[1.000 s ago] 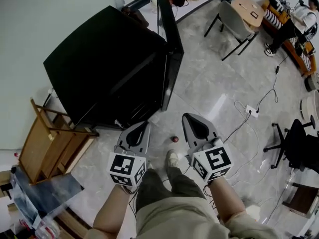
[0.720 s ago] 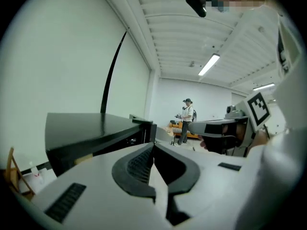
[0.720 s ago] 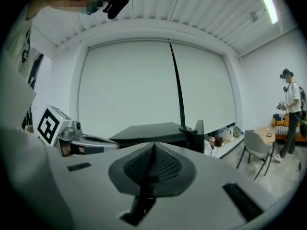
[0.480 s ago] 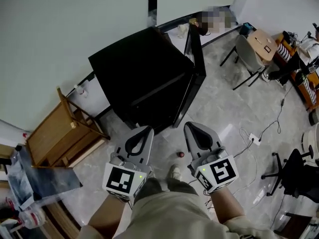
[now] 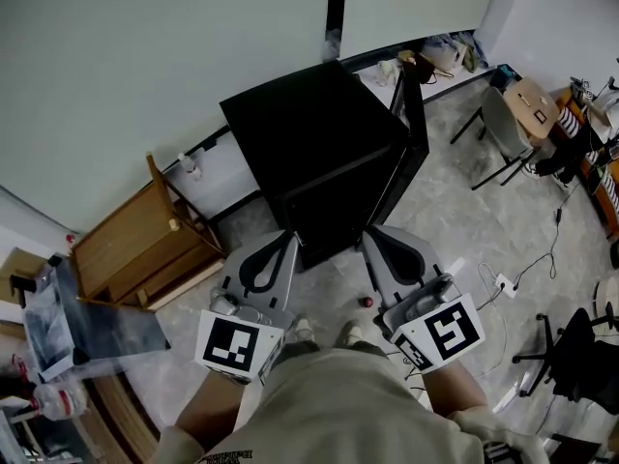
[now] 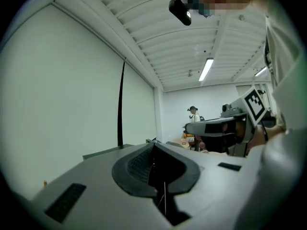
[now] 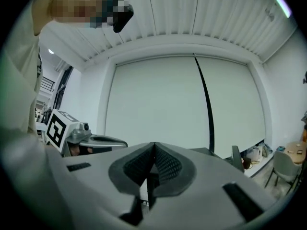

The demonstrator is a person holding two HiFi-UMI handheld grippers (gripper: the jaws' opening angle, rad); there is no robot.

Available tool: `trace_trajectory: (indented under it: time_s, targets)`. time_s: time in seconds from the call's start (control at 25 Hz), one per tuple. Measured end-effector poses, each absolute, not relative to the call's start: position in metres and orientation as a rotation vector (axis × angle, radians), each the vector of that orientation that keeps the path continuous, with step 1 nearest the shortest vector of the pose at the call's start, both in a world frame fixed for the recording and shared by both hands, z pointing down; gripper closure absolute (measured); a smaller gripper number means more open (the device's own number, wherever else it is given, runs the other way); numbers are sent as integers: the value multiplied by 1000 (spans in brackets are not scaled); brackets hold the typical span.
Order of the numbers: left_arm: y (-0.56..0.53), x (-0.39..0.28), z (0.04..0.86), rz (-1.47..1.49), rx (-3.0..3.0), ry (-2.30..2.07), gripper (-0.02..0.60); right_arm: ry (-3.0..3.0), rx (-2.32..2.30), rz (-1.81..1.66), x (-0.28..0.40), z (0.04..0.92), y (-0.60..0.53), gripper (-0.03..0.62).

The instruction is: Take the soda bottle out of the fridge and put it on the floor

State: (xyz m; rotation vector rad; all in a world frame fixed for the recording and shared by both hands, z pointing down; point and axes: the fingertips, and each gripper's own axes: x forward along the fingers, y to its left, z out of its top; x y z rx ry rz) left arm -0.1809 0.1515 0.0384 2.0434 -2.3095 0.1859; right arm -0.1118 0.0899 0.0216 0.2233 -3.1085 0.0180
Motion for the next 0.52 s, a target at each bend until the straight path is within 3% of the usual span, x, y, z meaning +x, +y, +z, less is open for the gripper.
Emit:
trace_trajectory:
  time_s: [0.52]
  targets:
    - [147,-181,22,194,2051,-2353,575,-3133,154,19,-103,3,93,599]
